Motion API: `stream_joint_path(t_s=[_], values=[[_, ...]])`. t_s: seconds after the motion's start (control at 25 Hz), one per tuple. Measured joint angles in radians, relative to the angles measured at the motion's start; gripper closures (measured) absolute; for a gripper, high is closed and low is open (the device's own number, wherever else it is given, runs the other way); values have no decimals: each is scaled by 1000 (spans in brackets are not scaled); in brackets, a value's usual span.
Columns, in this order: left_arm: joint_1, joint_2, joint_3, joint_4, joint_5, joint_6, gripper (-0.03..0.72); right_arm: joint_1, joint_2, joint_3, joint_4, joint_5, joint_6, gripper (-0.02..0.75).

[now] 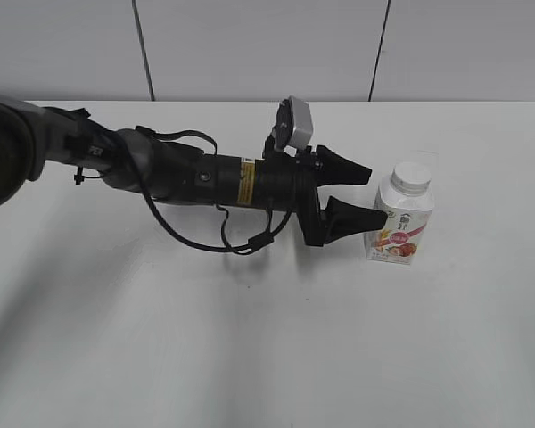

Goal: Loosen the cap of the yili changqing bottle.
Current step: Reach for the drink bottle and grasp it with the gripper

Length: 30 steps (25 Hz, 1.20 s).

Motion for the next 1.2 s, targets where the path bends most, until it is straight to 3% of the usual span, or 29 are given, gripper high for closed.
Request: stream_joint_path(t_s=[0.4,0.92,1.2], values=[[-20,5,-1,-55,12,0,113,0,0,0,0,0,0,172],[-45,54,-82,-39,33,0,115,0,0,0,0,0,1,172],[-46,54,-84,-20,27,0,263,0,0,0,0,0,1,172]])
